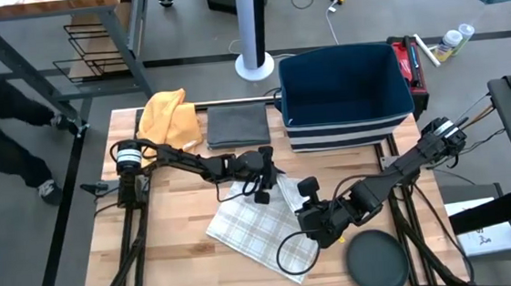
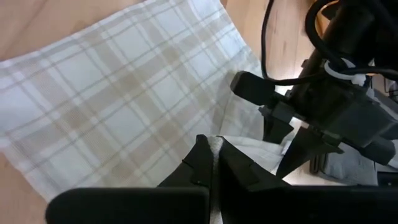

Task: Fold kitchen towel into neat rectangle
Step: Fold the white patterned towel

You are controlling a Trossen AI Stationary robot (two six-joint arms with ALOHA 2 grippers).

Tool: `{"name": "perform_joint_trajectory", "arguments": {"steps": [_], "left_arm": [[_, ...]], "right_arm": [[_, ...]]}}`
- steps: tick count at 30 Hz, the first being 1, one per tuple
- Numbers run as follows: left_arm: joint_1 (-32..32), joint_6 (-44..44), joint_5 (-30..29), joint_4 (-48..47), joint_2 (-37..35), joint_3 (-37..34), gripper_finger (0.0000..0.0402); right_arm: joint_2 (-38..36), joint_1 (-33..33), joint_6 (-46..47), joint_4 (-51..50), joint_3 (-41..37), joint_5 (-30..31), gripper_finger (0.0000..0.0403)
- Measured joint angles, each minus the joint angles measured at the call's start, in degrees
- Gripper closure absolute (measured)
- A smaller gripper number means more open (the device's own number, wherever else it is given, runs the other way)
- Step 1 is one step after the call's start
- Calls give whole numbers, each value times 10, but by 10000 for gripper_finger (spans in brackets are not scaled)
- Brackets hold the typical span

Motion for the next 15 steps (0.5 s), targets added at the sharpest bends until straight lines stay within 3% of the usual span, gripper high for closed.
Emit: {"name": "perform_joint_trajectory", "arguments": {"steps": [6,10,15], "left_arm": [[0,4,-9,-6,0,0,389],[0,11,-52,-44,-23,0,393],[4,66,-136,-132,-115,0,398]], "right_arm": [[0,0,-12,0,0,9,403],[-14,-1,6,-1,0,58,403],[-51,-12,27,-1,0,99,403]]}}
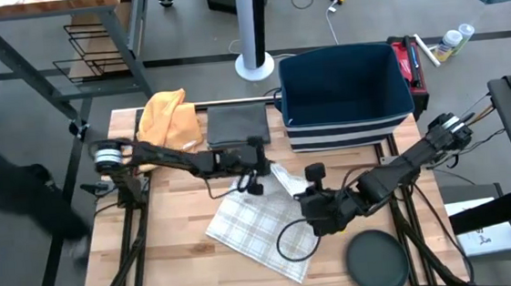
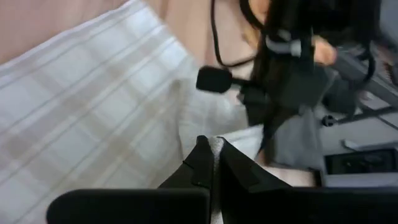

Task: Fold kitchen towel into neat rectangle
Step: Fold the white patterned towel

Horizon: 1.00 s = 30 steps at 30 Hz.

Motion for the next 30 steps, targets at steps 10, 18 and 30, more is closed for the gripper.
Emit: {"name": "perform_joint_trajectory", "arguments": {"steps": [10,18,30], "left_arm": [[47,90,-78,-128,-176,0,400],[32,-3,-114,-323,-273,-6,401],[-54,-134,-65,-384,-276,-28,401]], "right_arm": [[-18,-57,51,14,-59,45,403],[-20,-133,-166,231,-126,42,403],[-32,-168,-127,184,-158,-123,403]]}}
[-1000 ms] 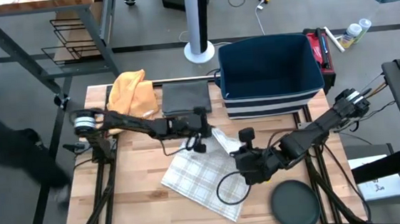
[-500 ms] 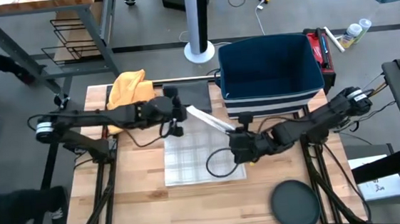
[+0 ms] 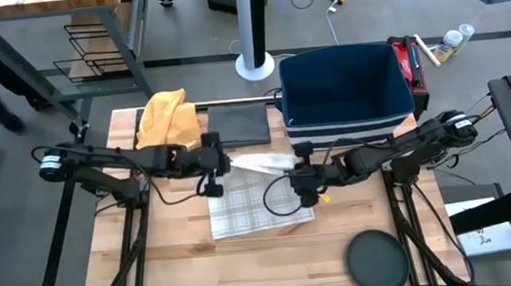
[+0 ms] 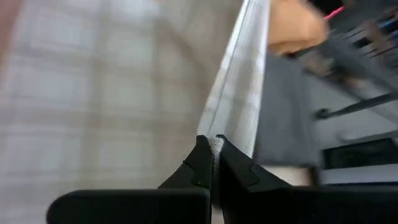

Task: Fold kitchen towel into neat rectangle
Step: Fold the white patterned towel

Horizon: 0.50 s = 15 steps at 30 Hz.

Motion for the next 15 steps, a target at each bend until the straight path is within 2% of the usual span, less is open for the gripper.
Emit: {"name": "perform_joint_trajectory", "arguments": {"steps": [4,9,15], "left_arm": [[-16,-9,52,35,21,0,401],[-32,-19,141,64,89,0,401],[-64,-17,186,102,169,0,401]], "right_arm": [[-3,11,37,-39,0,-62,403],[-4,23,89,-103,0,-74,403],[1,44,178,-103,-4,-149,403]]}}
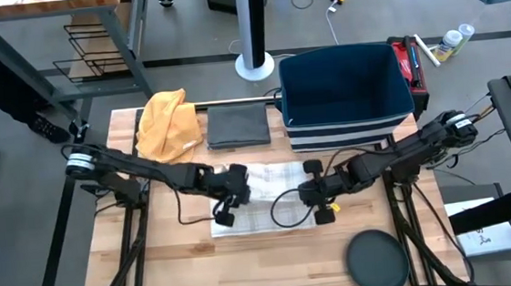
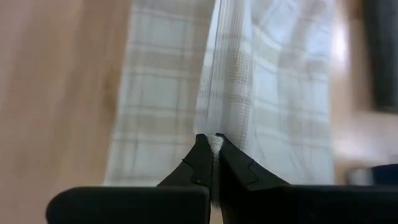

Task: Fold kitchen towel into neat rectangle
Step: Fold the white patterned towel

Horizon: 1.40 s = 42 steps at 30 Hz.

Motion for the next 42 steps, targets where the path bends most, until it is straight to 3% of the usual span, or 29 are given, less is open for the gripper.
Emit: {"name": "perform_joint_trajectory", "arguments": {"steps": [7,11,14,18,22,25,31,36,42], "left_arm": [[-1,17,12,-23,24,30,401],[7,59,-35,-115,7,79,401],[15,85,-78,-217,-1,135,401],[35,134,-141,-317,-2,194,401],[75,179,-230,-359,-4,220,401],[106,207,-279,-357,-13,231,401],[147,268,-276,-302,-27,221,401],[160,302,-219,-301,-22,205,401],[146,240,-111,-320,-32,178,401]], "right_arm": [[25,24,59,43,-30,-4,403],[30,23,57,56,-25,14,403],[18,23,17,54,-6,64,403],[7,12,-79,49,31,179,403],[6,-12,-171,53,62,295,403],[6,-33,-199,55,73,312,403],[6,-56,-200,54,63,309,403],[6,-61,-185,52,48,302,403],[6,-52,-115,22,46,169,403]]}}
